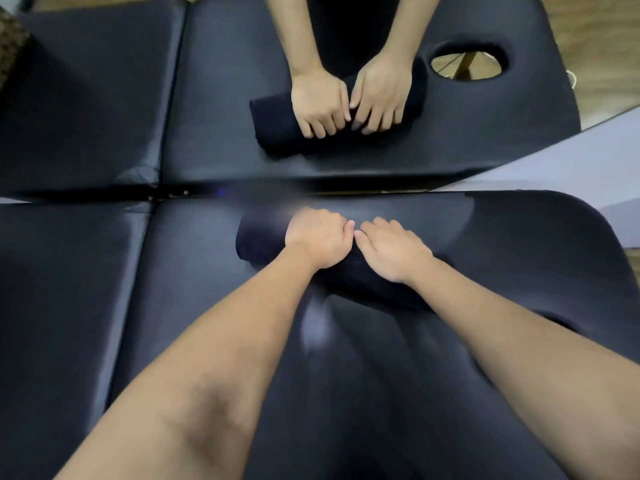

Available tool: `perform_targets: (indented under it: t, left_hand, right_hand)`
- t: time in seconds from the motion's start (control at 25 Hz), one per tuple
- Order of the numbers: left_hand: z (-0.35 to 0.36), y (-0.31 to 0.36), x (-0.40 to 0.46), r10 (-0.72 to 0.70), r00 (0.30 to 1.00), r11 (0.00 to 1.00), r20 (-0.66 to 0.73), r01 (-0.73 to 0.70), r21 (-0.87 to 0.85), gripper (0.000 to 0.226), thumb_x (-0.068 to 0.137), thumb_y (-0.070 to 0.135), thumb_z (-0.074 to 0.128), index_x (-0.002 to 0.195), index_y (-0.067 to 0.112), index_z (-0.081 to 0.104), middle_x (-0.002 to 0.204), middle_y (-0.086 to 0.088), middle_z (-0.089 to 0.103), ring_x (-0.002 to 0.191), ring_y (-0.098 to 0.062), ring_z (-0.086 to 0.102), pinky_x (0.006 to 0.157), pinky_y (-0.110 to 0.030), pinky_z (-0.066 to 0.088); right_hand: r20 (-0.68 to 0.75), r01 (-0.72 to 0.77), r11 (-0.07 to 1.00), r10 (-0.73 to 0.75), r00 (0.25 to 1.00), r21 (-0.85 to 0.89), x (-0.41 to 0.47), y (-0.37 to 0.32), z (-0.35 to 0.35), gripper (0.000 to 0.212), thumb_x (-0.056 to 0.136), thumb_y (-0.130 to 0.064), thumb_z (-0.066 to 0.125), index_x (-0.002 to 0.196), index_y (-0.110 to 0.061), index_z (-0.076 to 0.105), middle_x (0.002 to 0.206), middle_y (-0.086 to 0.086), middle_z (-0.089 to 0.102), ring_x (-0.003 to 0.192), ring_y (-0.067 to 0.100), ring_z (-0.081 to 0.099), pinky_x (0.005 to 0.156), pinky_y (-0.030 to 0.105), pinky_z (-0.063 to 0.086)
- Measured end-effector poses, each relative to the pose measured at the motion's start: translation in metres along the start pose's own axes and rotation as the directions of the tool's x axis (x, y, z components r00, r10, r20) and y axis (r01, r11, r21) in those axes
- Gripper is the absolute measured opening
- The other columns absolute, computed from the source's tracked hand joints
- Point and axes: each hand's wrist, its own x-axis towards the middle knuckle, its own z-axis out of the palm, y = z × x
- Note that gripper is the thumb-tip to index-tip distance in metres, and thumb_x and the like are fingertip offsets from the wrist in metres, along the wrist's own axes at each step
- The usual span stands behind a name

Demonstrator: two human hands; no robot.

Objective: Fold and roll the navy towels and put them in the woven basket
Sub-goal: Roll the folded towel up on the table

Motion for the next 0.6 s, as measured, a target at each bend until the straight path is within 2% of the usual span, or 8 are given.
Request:
perform_targets:
  t: [0.12, 0.24, 0.32, 0.4, 0.48, 0.52, 0.6]
  left_hand:
    - [0.000, -0.008, -0.001, -0.059, 0.998, 0.978, -0.029, 0.052, -0.200, 0.052, 0.106, 0.042, 0.026, 0.079, 0.022, 0.065, 0.085, -0.003, 0.069, 0.089, -0.030, 0.063, 0.071, -0.037, 0.036]
    - [0.002, -0.012, -0.015, -0.135, 0.990, 0.896, -0.037, 0.106, -0.431, 0.059, 0.100, 0.060, 0.030, 0.075, 0.021, 0.067, 0.068, 0.003, 0.063, 0.079, -0.023, 0.060, 0.071, -0.038, 0.045]
    - [0.002, -0.011, -0.029, -0.208, 0.977, 0.789, -0.048, 0.138, -0.599, 0.067, 0.091, 0.072, 0.027, 0.078, 0.023, 0.071, 0.074, 0.007, 0.070, 0.080, -0.016, 0.064, 0.080, -0.041, 0.051]
    - [0.000, -0.008, -0.043, -0.298, 0.952, 0.603, -0.065, 0.135, -0.787, 0.063, 0.088, 0.073, 0.032, 0.076, 0.026, 0.072, 0.078, 0.015, 0.074, 0.084, -0.010, 0.068, 0.087, -0.040, 0.052]
    - [0.000, -0.001, -0.061, -0.398, 0.912, 0.399, -0.098, 0.076, -0.914, 0.056, 0.090, 0.068, 0.039, 0.072, 0.026, 0.071, 0.075, 0.012, 0.074, 0.082, -0.011, 0.069, 0.086, -0.040, 0.054]
    - [0.002, 0.005, -0.071, -0.455, 0.883, 0.331, -0.117, 0.046, -0.942, 0.052, 0.091, 0.066, 0.042, 0.071, 0.025, 0.069, 0.073, 0.008, 0.072, 0.078, -0.013, 0.068, 0.083, -0.040, 0.054]
    - [0.009, 0.018, -0.093, -0.592, 0.786, 0.338, -0.179, 0.040, -0.940, 0.048, 0.093, 0.059, 0.046, 0.070, 0.021, 0.063, 0.069, 0.004, 0.065, 0.069, -0.015, 0.060, 0.076, -0.041, 0.051]
  right_hand:
    - [0.040, 0.060, 0.998, -0.059, 0.997, -0.032, -0.014, -0.002, 0.008, 0.067, 0.096, -0.072, 0.019, 0.136, -0.026, 0.047, 0.135, 0.000, 0.053, 0.124, 0.028, 0.044, 0.099, 0.050, 0.040]
    - [0.067, 0.082, 0.997, -0.083, 0.994, 0.008, -0.021, -0.005, 0.008, 0.097, 0.074, -0.094, 0.037, 0.150, -0.035, 0.031, 0.141, -0.007, 0.049, 0.128, 0.026, 0.044, 0.098, 0.049, 0.045]
    - [0.064, 0.080, 0.997, -0.079, 0.995, 0.000, -0.025, -0.008, 0.010, 0.102, 0.067, -0.095, 0.047, 0.147, -0.034, 0.032, 0.135, -0.005, 0.052, 0.124, 0.027, 0.046, 0.093, 0.047, 0.047]
    - [0.050, 0.068, 0.997, -0.066, 0.997, -0.039, -0.030, -0.012, 0.014, 0.100, 0.064, -0.096, 0.049, 0.141, -0.033, 0.035, 0.126, -0.003, 0.054, 0.116, 0.028, 0.051, 0.089, 0.047, 0.047]
    - [0.037, 0.068, 0.995, -0.066, 0.997, -0.067, -0.035, -0.016, 0.017, 0.098, 0.062, -0.097, 0.047, 0.136, -0.032, 0.037, 0.122, -0.001, 0.054, 0.112, 0.030, 0.054, 0.088, 0.048, 0.047]
    - [0.036, 0.067, 0.996, -0.065, 0.997, -0.058, -0.036, -0.016, 0.019, 0.097, 0.062, -0.097, 0.047, 0.134, -0.032, 0.038, 0.121, 0.000, 0.055, 0.111, 0.030, 0.056, 0.088, 0.048, 0.047]
    - [0.052, 0.056, 0.998, -0.056, 0.997, 0.003, -0.039, -0.016, 0.021, 0.094, 0.062, -0.098, 0.047, 0.130, -0.033, 0.039, 0.118, -0.001, 0.058, 0.109, 0.030, 0.058, 0.086, 0.045, 0.048]
